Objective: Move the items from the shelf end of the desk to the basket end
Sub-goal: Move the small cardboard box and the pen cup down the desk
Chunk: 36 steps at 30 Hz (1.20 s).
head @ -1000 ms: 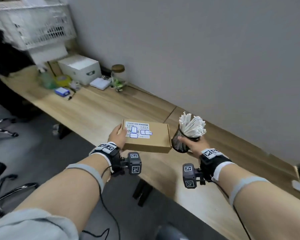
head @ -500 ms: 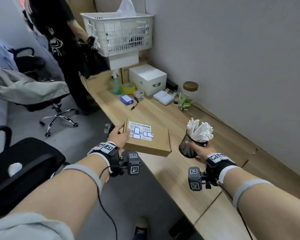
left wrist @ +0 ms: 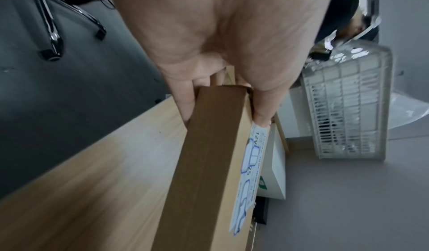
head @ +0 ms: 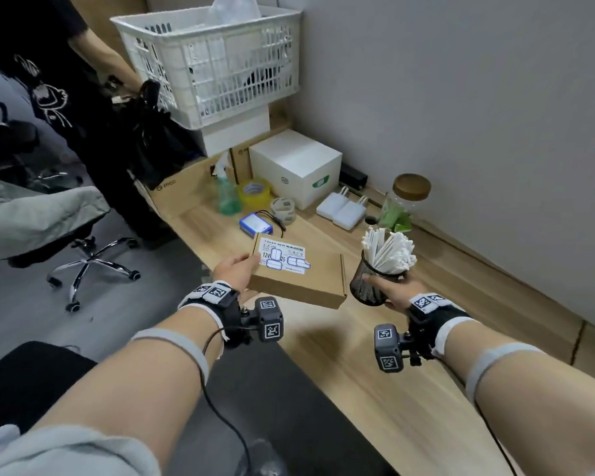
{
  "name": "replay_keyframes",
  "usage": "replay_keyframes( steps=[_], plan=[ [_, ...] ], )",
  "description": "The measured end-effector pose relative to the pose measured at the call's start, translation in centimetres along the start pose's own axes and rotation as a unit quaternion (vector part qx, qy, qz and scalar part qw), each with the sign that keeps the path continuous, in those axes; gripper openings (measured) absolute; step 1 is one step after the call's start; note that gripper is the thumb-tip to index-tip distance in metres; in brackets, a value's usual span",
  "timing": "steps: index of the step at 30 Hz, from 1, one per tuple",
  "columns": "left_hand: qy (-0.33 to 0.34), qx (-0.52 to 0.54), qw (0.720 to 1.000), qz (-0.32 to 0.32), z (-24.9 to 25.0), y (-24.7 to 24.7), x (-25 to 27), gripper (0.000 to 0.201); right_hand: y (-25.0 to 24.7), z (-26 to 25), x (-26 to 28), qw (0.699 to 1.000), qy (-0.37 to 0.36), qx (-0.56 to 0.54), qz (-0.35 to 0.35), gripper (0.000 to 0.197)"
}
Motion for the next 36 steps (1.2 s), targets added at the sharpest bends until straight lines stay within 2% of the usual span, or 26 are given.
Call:
replay_keyframes(
  steps=[3, 6, 9, 11, 14, 17, 20, 23, 24, 27, 30, 34, 36],
  plan=[
    [-0.012, 0.013, 0.999, -0.035, 0.3, 2.6, -5.1, 0.032, 0.1, -0.4, -1.8, 0.999, 0.028, 0.003, 0.044, 0.084],
    [-0.034, 0.004, 0.995, -0.096, 0.2, 5.3, -10.8, 0.036, 0.4, -0.6, -3.6, 0.991, 0.060, 0.008, 0.119, 0.071],
    [-0.088, -0.006, 0.986, -0.139, -0.7, 7.7, -16.7, 0.037, 1.3, -0.6, -5.5, 0.979, 0.095, 0.006, 0.179, 0.079],
    [-0.124, 0.002, 0.978, -0.166, -2.4, 9.6, -20.8, 0.032, 1.9, -0.8, -6.5, 0.975, 0.114, 0.002, 0.188, 0.083],
    [-0.165, -0.009, 0.963, -0.213, -1.4, 11.7, -21.9, 0.034, 3.0, -1.4, -7.1, 0.969, 0.146, 0.007, 0.198, 0.072],
    [-0.169, 0.016, 0.968, -0.186, -1.5, 13.5, -24.1, 0.031, 4.4, -1.2, -8.0, 0.963, 0.168, -0.022, 0.208, 0.077],
    [-0.193, 0.028, 0.970, -0.147, -2.1, 14.8, -25.7, 0.029, 5.4, -0.4, -9.1, 0.957, 0.181, -0.034, 0.223, 0.073],
    [-0.229, 0.039, 0.957, -0.174, -2.3, 16.0, -26.2, 0.028, 6.1, 0.1, -10.7, 0.951, 0.205, -0.048, 0.227, 0.079],
    [-0.228, 0.033, 0.955, -0.185, -2.5, 16.4, -26.5, 0.035, 6.3, 0.2, -11.4, 0.948, 0.214, -0.064, 0.226, 0.078],
    [-0.235, 0.019, 0.953, -0.188, -2.8, 17.1, -27.1, 0.054, 6.5, -0.4, -13.1, 0.943, 0.227, -0.101, 0.220, 0.055],
    [-0.244, -0.029, 0.953, -0.175, -3.3, 18.2, -28.1, 0.063, 6.7, -1.2, -14.9, 0.947, 0.221, -0.105, 0.210, 0.049],
    [-0.229, -0.065, 0.959, -0.154, -3.0, 18.9, -28.7, 0.032, 7.1, -1.7, -16.5, 0.942, 0.228, -0.123, 0.214, 0.044],
    [-0.228, -0.060, 0.961, -0.141, -3.0, 18.9, -28.9, 0.029, 7.2, -1.8, -17.0, 0.942, 0.229, -0.116, 0.216, 0.050]
  ],
)
Point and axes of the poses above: each hand's wrist, its own x-axis away from the middle knuckle, its own y-axis out of the palm, z = x × y, the point moved 3 cm from there along -x, towards the middle knuckle, and after that the axes turned 9 degrees about y, right-handed, at the moved point
